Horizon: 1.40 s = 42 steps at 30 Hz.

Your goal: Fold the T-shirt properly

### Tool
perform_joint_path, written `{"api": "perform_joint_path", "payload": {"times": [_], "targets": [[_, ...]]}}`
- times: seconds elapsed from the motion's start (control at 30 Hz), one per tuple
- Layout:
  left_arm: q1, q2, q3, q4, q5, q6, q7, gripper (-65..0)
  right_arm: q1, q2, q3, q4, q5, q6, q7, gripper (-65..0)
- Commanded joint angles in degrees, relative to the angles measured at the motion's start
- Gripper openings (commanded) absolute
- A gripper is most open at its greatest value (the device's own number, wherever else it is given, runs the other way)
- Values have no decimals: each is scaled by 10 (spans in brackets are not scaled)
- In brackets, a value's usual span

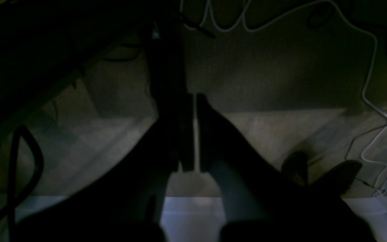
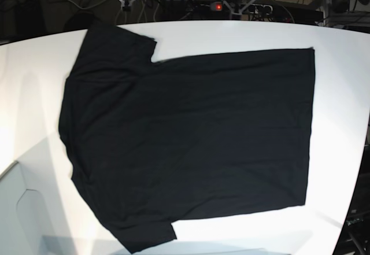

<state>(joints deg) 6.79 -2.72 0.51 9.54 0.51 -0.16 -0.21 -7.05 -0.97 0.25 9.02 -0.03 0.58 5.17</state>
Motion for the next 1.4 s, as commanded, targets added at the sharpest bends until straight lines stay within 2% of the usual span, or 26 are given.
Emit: {"api": "perform_joint_path", "payload": {"times": [0.0,0.83,0.9,1.2,1.37], "targets": [[2,-1,0,3,-2,4,-3,-649,-4,-2,0,0,-1,-9,2,-646],[10,-1,0,3,-4,4,-4,-649,-13,-2,1,1,-1,-9,2,-648],[15,-2,-2,12,-4,4,-6,-649,-25,-2,2,6,-1,-9,6,-650],[114,-30,-1,110,-5,4,-91,-650,-137,-2,1,105,-1,-9,55,-650],[178,-50,-1,185,-5,4,-110,-650,-207,-2,3,170,-1,-9,91,-650]]}}
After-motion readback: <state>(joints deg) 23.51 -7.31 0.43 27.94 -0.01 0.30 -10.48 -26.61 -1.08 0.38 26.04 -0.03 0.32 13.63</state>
